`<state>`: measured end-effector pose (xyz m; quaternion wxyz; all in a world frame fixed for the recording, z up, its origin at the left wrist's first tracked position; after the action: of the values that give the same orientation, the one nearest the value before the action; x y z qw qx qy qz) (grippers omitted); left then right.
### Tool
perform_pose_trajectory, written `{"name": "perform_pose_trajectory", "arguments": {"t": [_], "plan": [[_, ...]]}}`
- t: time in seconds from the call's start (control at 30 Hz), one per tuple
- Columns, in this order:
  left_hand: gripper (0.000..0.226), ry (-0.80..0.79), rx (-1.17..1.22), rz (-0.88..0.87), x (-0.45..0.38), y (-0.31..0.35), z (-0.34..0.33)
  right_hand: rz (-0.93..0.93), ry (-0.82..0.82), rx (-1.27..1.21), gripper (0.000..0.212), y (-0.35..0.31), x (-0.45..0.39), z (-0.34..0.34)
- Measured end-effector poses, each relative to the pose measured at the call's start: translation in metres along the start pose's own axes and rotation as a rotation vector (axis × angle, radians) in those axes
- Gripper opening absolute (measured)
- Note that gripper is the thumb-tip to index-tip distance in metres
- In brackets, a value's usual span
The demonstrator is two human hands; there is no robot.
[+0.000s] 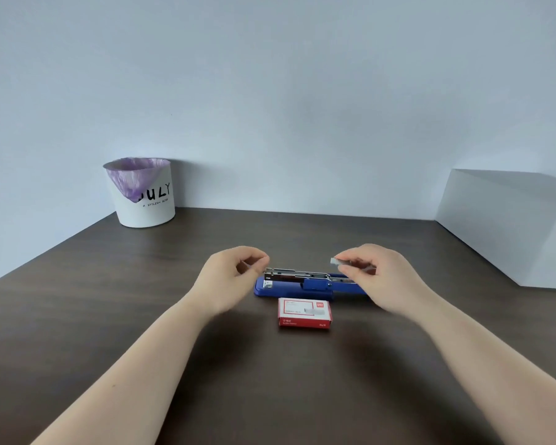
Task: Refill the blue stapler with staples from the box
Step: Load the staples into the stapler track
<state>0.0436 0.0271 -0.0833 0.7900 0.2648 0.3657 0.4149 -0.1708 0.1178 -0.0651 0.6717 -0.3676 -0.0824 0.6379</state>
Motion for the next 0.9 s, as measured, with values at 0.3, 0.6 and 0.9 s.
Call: {"name": "perform_pose_trajectory", "arguments": {"t": [0.3, 0.6, 0.9], "plan": [[0.030, -0.143, -0.138, 0.098, -0.011, -0.039, -0.019, 0.083, -0.260, 0.218, 0.019, -0.031, -0.030, -0.041], [0.028, -0.229, -0.207, 0.095, -0.012, -0.038, -0.027, 0.062, -0.276, 0.207, 0.020, -0.031, -0.035, -0.053], [0.028, -0.234, -0.223, 0.083, -0.011, -0.035, -0.026, 0.060, -0.277, 0.212, 0.020, -0.032, -0.035, -0.055]]}}
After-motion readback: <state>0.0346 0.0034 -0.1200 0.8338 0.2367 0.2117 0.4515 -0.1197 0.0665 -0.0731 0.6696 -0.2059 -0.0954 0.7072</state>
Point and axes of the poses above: each hand's wrist, its own x-axis away from the middle knuckle, its own z-axis out of the back of the hand, y = z × x, the point moved 7 cm from there along -x, towards the middle knuckle, and after that the axes turned 1 degree about -x, right-handed, at the moved point
